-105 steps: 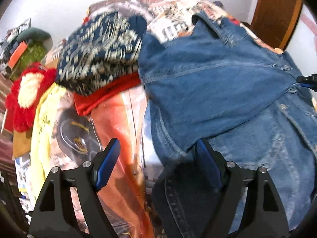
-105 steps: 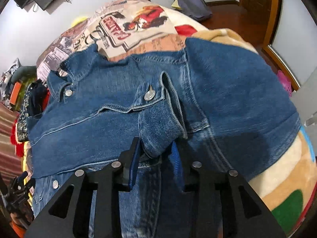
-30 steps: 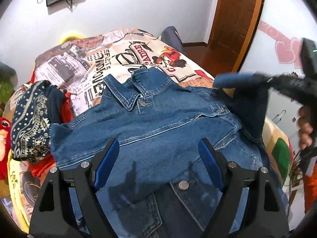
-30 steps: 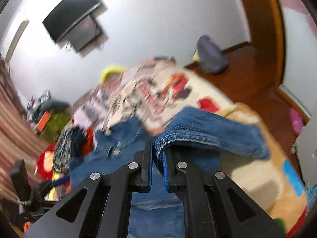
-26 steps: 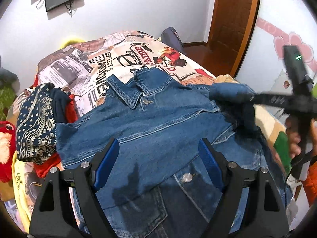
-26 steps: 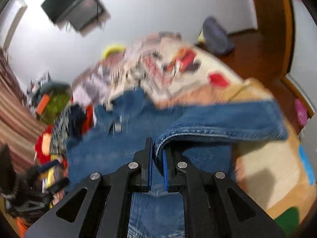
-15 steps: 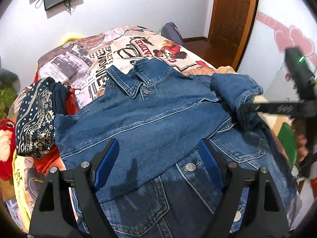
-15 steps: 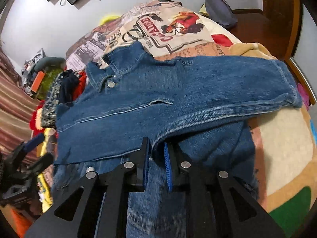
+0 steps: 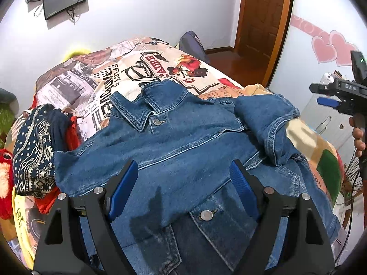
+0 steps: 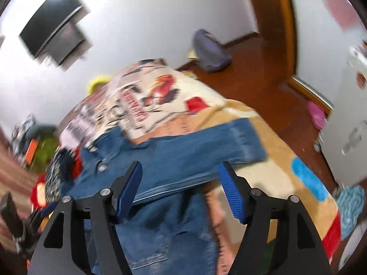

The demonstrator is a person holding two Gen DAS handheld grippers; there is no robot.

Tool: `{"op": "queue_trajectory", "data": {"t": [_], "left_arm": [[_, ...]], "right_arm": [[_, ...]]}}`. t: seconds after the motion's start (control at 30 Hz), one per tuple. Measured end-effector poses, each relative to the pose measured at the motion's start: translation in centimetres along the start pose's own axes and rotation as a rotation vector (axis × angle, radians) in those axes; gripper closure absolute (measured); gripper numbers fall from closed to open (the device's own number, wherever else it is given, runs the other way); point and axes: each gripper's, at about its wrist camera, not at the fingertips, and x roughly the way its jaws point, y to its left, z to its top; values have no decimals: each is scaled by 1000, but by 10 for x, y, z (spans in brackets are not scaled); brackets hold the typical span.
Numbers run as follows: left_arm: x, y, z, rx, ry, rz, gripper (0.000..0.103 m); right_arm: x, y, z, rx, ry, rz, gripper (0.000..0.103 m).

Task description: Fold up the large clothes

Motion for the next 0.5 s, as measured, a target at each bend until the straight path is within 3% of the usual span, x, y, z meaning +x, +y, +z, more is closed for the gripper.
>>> {"op": "queue_trajectory", "data": {"t": [0.17,0.37,0.5], "left_arm": [[14,0,2,-9,24,-12,21],[34,3,0,-20,65,-14,21],[43,9,-2,-34,85,-8,21]], "right_arm": [[38,-44,-2,159,70,-26,37],[76,-73,-6,309,144,36,37],[95,-71,1,313,130,14,48]]}}
